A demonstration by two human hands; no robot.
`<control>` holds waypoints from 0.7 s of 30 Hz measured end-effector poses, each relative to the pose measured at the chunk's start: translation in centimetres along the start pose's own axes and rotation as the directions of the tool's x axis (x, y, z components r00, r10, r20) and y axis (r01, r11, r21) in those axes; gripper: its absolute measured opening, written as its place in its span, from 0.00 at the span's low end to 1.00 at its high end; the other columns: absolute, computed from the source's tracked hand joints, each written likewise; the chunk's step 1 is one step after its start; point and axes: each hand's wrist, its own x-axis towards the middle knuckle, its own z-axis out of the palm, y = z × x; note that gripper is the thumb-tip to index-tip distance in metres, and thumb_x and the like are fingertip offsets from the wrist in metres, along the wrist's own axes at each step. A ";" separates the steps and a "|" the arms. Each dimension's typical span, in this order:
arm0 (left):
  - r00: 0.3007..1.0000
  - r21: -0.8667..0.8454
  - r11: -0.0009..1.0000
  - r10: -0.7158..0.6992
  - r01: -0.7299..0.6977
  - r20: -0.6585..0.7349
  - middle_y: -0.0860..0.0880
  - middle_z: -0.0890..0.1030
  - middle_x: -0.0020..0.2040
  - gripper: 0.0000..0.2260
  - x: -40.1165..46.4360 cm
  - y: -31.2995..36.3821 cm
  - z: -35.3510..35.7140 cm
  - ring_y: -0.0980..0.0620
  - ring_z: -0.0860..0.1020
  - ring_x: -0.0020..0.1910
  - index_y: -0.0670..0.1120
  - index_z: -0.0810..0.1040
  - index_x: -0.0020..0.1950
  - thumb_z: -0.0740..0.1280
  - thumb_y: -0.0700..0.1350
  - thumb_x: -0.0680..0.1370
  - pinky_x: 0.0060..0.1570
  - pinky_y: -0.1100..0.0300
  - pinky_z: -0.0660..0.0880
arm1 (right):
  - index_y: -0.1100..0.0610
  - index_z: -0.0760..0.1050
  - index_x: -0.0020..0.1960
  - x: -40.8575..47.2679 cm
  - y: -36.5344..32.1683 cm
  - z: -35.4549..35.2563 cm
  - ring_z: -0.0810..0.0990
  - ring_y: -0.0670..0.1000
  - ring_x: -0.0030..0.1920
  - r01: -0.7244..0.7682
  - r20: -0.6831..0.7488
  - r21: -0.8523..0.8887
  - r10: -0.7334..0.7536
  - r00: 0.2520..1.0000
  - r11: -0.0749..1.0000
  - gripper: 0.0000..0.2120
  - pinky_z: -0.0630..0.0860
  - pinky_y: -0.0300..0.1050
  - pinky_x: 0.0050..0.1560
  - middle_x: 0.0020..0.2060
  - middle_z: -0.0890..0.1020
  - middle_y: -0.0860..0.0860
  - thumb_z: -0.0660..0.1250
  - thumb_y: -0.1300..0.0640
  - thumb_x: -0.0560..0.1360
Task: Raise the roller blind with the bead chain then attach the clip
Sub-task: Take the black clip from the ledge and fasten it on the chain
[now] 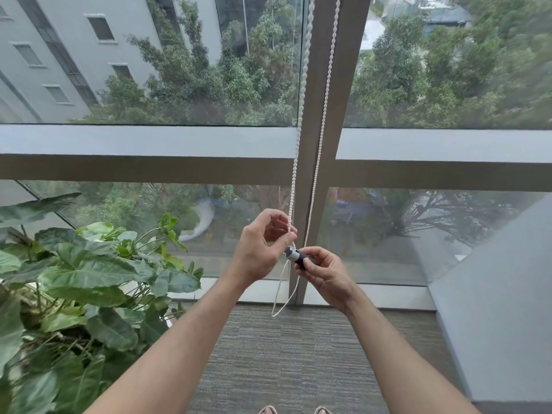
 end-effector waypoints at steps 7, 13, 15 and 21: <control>0.996 0.051 0.997 -0.067 0.064 0.063 0.45 0.84 0.44 0.06 -1.0 -2.4 -0.4 0.46 0.83 0.45 0.42 0.78 0.50 0.71 0.35 0.76 0.50 0.53 0.80 | 0.65 0.76 0.55 -0.2 4.1 -1.6 0.84 0.51 0.42 -0.058 -0.089 0.017 0.060 0.994 0.998 0.14 0.82 0.41 0.48 0.45 0.85 0.57 0.69 0.69 0.70; 0.991 0.069 0.992 -0.108 0.103 0.076 0.45 0.84 0.42 0.03 -0.8 -4.7 0.2 0.45 0.82 0.42 0.43 0.80 0.48 0.71 0.37 0.75 0.45 0.52 0.81 | 0.71 0.73 0.63 0.0 7.5 -3.9 0.83 0.54 0.43 -0.112 -0.165 0.020 0.114 0.980 0.994 0.17 0.81 0.44 0.51 0.52 0.81 0.62 0.65 0.75 0.74; 0.989 0.074 0.990 -0.125 0.119 0.084 0.46 0.84 0.41 0.03 -0.6 -5.6 0.5 0.46 0.82 0.41 0.44 0.80 0.47 0.72 0.39 0.75 0.44 0.53 0.80 | 0.71 0.73 0.63 0.3 8.7 -4.9 0.82 0.55 0.47 -0.133 -0.164 0.005 0.132 0.978 0.991 0.19 0.81 0.45 0.53 0.55 0.81 0.63 0.66 0.75 0.72; 0.985 0.012 0.989 -0.145 0.144 0.097 0.47 0.85 0.40 0.04 -0.6 -9.3 2.0 0.42 0.83 0.42 0.52 0.82 0.46 0.72 0.43 0.75 0.47 0.42 0.80 | 0.66 0.78 0.57 1.3 12.2 -8.8 0.82 0.54 0.47 -0.231 -0.181 -0.104 0.210 0.961 0.967 0.17 0.81 0.45 0.50 0.49 0.83 0.61 0.68 0.77 0.71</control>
